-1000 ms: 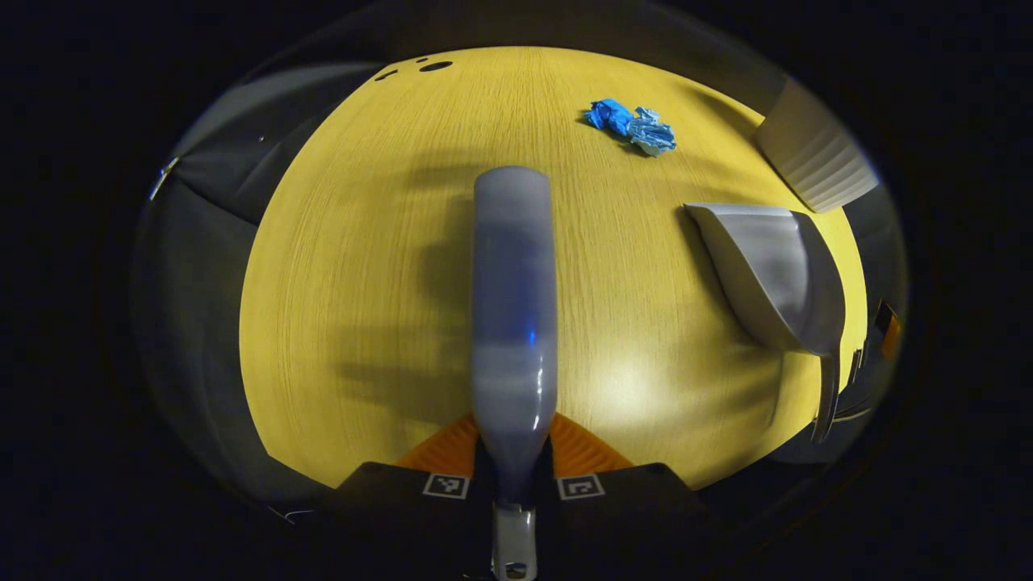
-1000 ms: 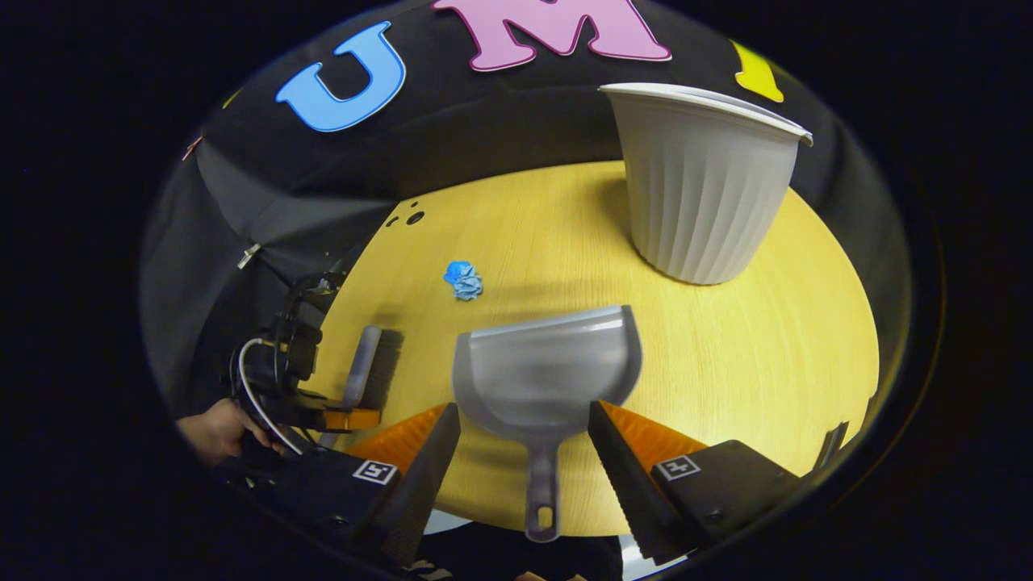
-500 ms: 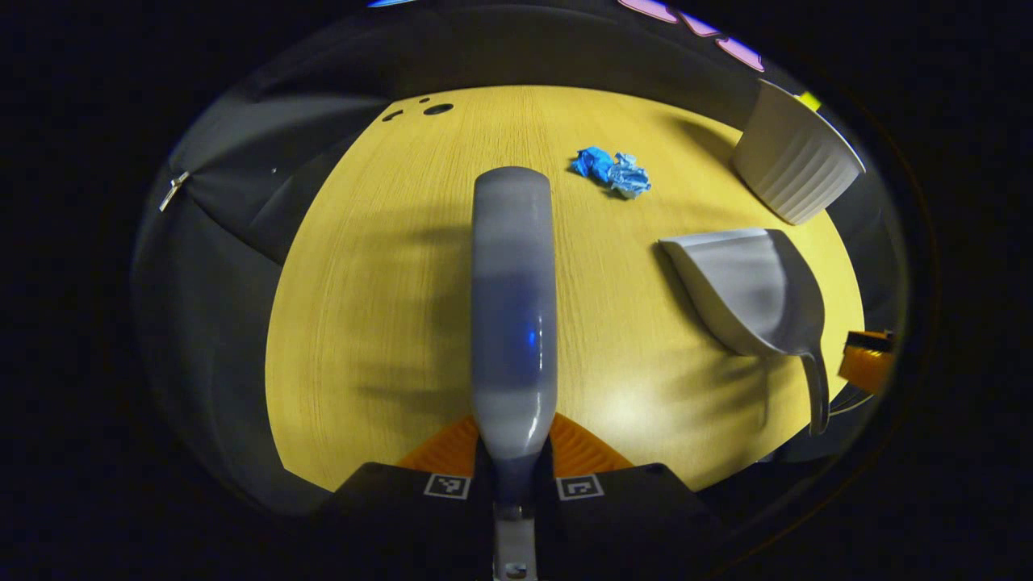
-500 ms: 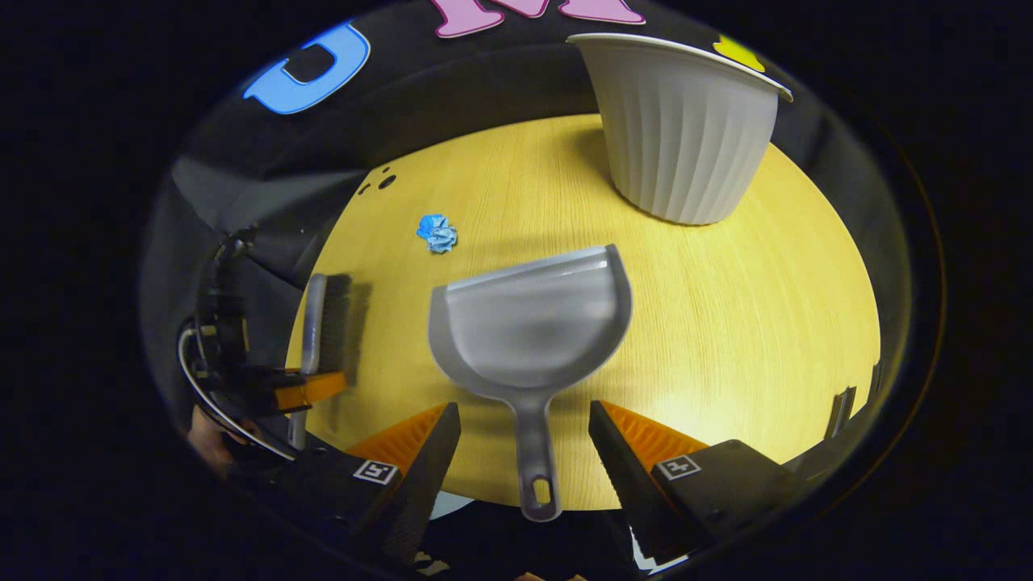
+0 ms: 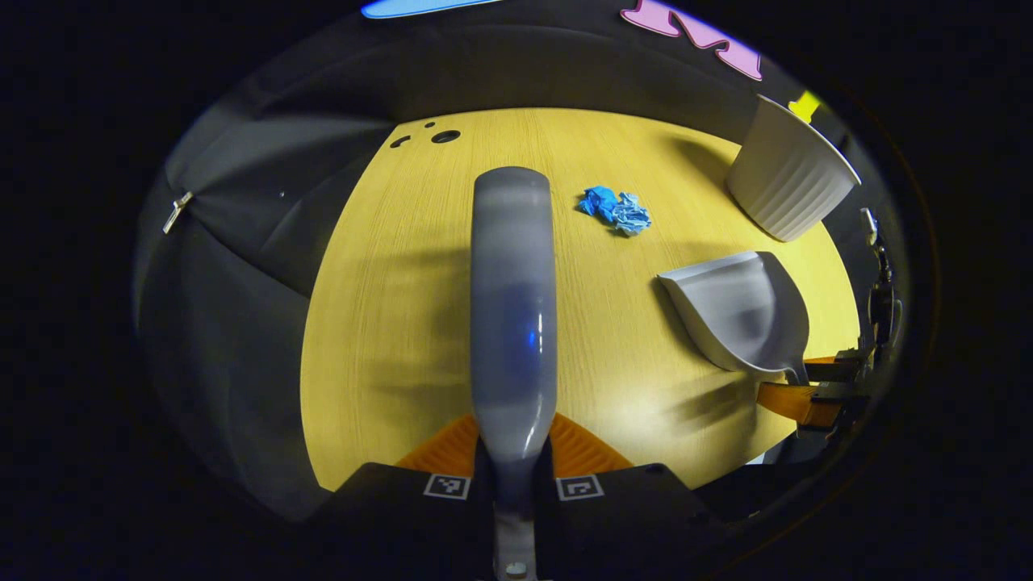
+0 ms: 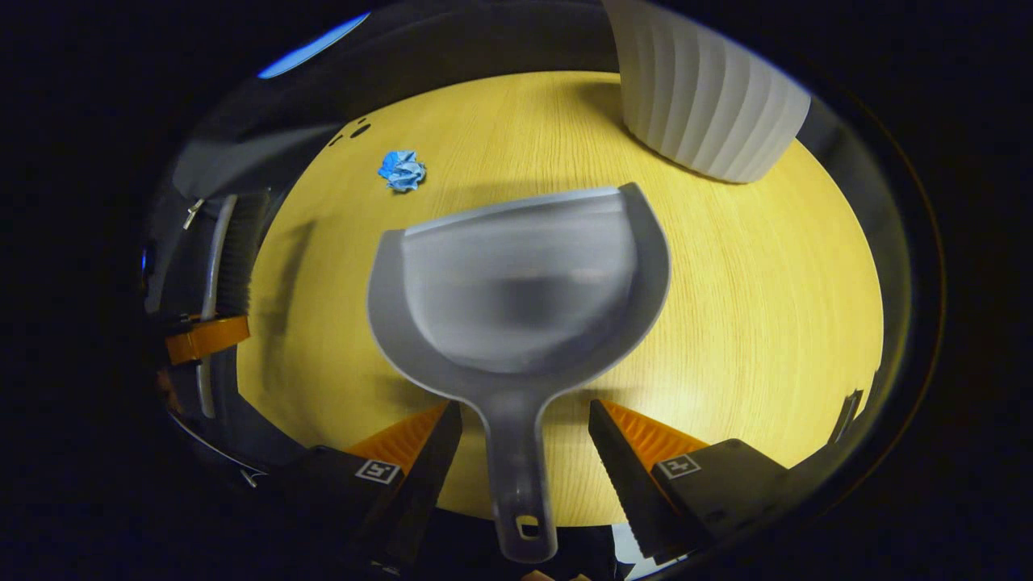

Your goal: Pick up the small broom and dustpan from the desktop, sweep the trash into the dustpan with the broom, and then empty the trash into the garbage bin.

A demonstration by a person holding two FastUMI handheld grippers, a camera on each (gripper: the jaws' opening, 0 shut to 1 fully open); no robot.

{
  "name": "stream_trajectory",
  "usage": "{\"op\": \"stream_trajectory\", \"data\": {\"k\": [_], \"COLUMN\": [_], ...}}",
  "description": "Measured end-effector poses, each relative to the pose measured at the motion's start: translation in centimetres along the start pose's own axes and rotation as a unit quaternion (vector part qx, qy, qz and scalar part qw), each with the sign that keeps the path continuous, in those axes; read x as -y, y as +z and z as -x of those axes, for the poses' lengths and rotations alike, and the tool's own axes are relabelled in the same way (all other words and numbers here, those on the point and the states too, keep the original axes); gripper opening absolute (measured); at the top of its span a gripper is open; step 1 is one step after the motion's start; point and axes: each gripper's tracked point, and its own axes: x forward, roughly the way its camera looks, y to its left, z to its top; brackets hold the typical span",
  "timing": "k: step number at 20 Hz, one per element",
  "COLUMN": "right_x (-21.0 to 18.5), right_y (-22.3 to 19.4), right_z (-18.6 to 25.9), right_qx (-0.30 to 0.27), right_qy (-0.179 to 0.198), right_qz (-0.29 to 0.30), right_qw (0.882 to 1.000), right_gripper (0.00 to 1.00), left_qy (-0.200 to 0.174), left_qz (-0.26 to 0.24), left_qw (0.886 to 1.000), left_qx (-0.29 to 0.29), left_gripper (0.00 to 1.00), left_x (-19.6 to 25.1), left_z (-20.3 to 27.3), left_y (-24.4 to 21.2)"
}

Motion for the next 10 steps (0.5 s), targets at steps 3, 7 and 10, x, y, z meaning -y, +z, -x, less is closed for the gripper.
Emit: {"op": "stream_trajectory", "data": {"k": [3,7,10], "right_x": [0.2,0.4,0.1], "right_y": [0.0,0.4,0.6], "right_z": [-0.8,-1.3,-1.7], "right_qx": [-0.012,-0.024,-0.037], "right_qy": [-0.012,-0.021,-0.020], "right_qz": [0.002,-0.013,-0.003], "right_qw": [1.000,0.999,0.999], "right_gripper": [0.96,0.78,0.52], "left_qy": [-0.004,-0.007,-0.006], "left_qz": [-0.009,-0.029,-0.044], "left_qw": [1.000,1.000,0.999], "left_qx": [-0.002,-0.006,-0.014], "left_gripper": [0.25,0.24,0.24], "left_x": [-0.1,-0.3,-0.8], "left_z": [-0.6,-2.1,-3.8], "left_y": [1.3,4.0,5.8]}}
